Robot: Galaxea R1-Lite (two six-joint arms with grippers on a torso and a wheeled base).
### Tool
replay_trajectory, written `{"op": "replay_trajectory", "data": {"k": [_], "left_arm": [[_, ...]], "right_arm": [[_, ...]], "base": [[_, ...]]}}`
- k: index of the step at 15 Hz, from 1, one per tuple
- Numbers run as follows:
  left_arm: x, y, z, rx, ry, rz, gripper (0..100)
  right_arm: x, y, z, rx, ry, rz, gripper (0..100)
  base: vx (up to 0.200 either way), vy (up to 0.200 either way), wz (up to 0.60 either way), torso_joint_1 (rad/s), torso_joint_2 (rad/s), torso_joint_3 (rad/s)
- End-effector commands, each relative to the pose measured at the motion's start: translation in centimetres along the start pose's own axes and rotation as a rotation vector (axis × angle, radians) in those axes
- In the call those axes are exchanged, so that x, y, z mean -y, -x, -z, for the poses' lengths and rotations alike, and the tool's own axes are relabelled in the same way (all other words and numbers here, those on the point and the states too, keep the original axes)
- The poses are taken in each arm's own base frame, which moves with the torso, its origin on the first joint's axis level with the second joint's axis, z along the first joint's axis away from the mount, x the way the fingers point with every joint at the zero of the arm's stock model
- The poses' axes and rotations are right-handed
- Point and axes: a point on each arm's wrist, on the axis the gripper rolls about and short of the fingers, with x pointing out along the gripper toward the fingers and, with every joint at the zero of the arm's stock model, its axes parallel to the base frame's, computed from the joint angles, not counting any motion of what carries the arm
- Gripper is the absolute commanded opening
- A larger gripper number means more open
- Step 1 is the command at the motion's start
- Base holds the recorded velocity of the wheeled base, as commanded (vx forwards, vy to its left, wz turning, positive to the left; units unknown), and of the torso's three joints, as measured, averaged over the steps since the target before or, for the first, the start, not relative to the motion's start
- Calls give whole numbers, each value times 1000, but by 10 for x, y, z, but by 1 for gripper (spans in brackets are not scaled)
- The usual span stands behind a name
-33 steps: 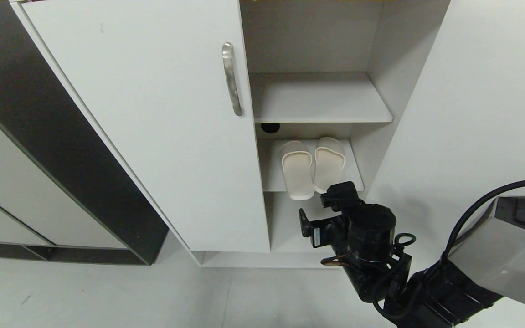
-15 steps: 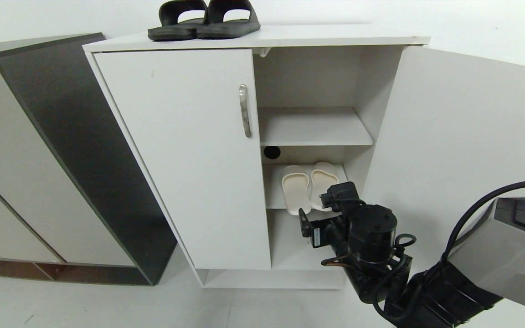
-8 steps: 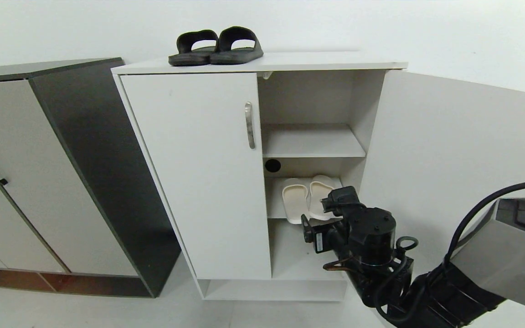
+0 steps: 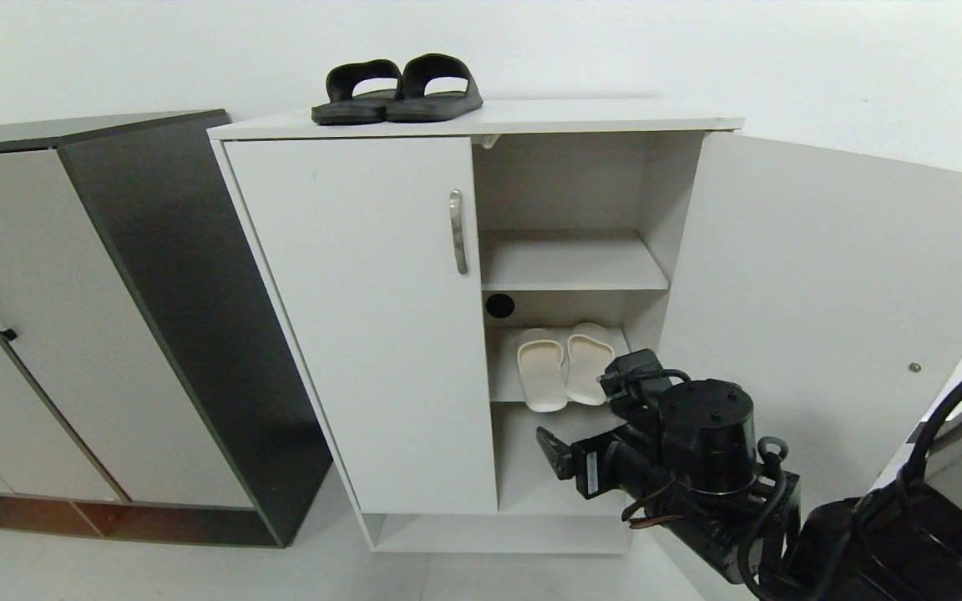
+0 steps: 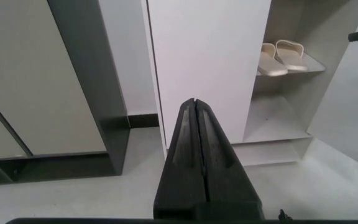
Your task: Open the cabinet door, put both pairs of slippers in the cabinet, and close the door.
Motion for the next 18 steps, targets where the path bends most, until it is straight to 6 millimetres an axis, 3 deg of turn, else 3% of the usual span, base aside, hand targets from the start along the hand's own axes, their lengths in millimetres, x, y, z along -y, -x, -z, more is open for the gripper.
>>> {"op": "replay_trajectory", "data": {"k": [1,18], "left_arm": [[0,0,0,-1,0,0,0],[0,0,0,-1,2,0,0]], "right_arm": [[2,6,2,-12,5,-8,100],[8,18,14,-62,62,-92,100]], "base": [[0,200,0,2,2,-2],[0,200,0,4,2,3]]}}
